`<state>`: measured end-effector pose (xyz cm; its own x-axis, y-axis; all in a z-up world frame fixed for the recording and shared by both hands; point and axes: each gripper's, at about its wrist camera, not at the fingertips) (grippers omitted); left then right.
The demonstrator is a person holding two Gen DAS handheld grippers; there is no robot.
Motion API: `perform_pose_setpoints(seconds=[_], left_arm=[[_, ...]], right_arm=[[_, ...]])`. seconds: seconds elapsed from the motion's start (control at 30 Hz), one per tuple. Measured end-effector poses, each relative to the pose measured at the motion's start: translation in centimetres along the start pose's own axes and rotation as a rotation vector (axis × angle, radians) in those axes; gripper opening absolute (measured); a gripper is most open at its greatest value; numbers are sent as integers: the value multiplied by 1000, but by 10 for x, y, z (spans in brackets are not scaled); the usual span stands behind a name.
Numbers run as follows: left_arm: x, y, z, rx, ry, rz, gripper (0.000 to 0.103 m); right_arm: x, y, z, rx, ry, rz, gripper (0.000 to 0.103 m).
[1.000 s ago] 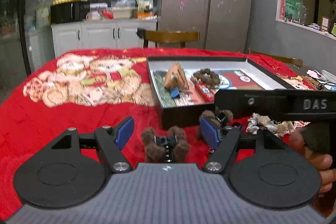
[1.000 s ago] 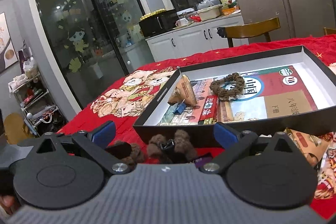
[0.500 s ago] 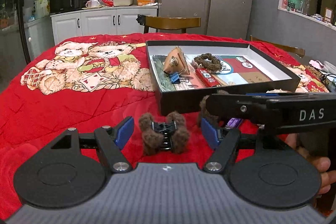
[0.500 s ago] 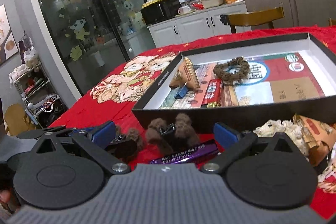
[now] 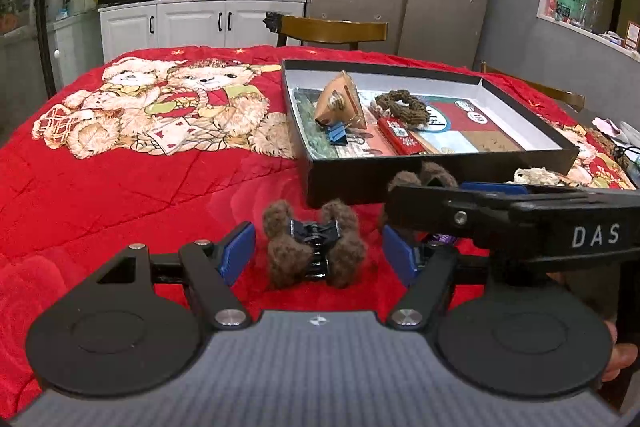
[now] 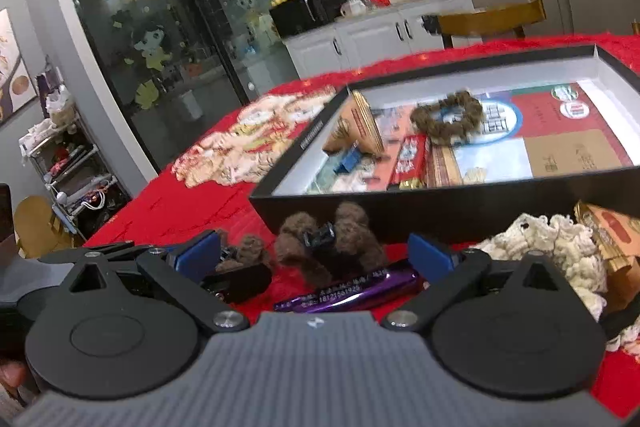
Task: Organize objects
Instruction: 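Grasp a brown pom-pom hair tie with the left gripper while the right gripper grasps another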
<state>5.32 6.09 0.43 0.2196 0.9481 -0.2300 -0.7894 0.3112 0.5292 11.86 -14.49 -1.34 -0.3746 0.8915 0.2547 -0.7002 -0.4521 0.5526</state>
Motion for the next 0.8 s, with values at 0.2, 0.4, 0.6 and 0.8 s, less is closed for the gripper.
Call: perform_pose_setpoints(seconds=[0.2, 0.4, 0.6, 0.8], left_arm=[[3, -6, 1, 13, 24, 24, 75], [4, -14, 4, 24, 29, 25, 75], [2, -16, 3, 24, 20, 49, 69], [-1, -11, -1, 11, -1, 64, 53]], right_arm=[[1, -4, 0, 16, -8, -35, 101], [5, -8, 1, 17, -9, -89, 99], [6, -9, 1, 21, 5, -89, 97], [5, -7, -1, 11, 2, -127, 77]])
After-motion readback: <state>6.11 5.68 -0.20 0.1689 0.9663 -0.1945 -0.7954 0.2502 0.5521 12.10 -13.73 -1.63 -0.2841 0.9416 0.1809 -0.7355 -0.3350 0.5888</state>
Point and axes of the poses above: each gripper's, at about its wrist camera, not at the fingertips, and y roughly against the way its jaws point, x to its left, z to its top, and after that the axes turned 14 degrees about -z, right-handed
